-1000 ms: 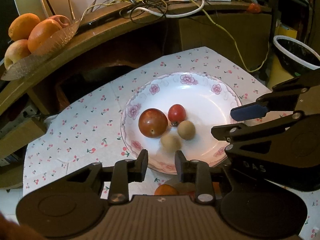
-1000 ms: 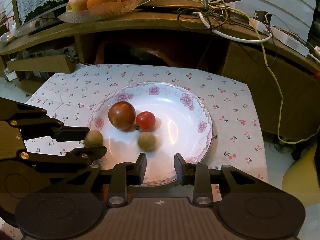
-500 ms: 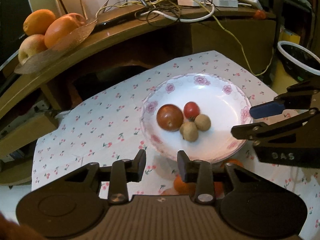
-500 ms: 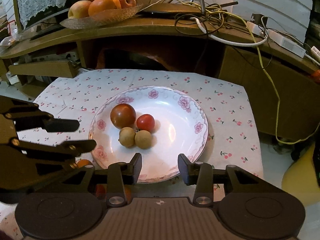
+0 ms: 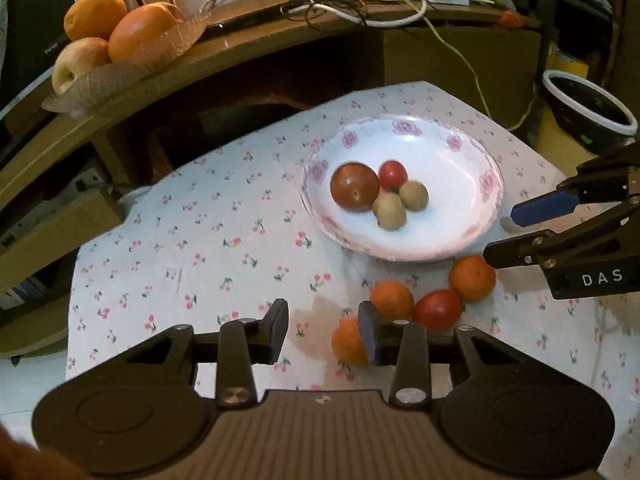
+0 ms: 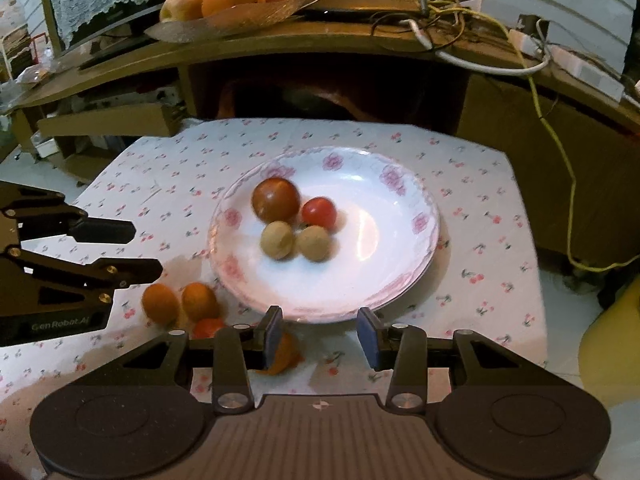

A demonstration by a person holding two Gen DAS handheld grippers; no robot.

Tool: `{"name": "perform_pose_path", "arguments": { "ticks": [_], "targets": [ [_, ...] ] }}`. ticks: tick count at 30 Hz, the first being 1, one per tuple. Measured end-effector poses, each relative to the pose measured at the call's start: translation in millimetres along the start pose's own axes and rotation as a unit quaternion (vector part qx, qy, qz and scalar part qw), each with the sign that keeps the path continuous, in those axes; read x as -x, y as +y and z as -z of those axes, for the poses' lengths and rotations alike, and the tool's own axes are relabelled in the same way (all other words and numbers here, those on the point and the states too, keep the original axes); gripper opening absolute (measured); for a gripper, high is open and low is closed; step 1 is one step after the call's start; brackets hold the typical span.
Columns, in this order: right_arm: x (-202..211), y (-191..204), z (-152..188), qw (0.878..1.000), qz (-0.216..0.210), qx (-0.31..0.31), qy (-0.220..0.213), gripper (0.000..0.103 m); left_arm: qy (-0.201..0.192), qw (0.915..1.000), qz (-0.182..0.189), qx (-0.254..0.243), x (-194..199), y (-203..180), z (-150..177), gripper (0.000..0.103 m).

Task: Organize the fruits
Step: 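Withdraw both tools from the plate toward the oranges, then grasp an orange with the right tool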

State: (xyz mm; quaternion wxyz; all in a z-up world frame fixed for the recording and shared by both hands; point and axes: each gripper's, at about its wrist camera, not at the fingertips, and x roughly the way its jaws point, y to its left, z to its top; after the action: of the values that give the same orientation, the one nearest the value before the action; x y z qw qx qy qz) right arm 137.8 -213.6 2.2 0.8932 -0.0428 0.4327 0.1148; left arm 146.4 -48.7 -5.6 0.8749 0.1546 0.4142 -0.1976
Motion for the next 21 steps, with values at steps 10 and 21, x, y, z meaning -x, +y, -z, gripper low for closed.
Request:
{"name": "perform_pose_path", "arguments": {
  "ticks": [10,21],
  "targets": [
    [-6,11,12,0.999,-0.02,0.022,0.022,0.047,0.012,0.9997,0.016,-0.01,-4,1,16,0.046],
    [-16,12,10,0.999,-0.037,0.016,0.027,0.049,0.023,0.9982,0.047,-0.03,-15,-14,17,0.046]
  ]
}}
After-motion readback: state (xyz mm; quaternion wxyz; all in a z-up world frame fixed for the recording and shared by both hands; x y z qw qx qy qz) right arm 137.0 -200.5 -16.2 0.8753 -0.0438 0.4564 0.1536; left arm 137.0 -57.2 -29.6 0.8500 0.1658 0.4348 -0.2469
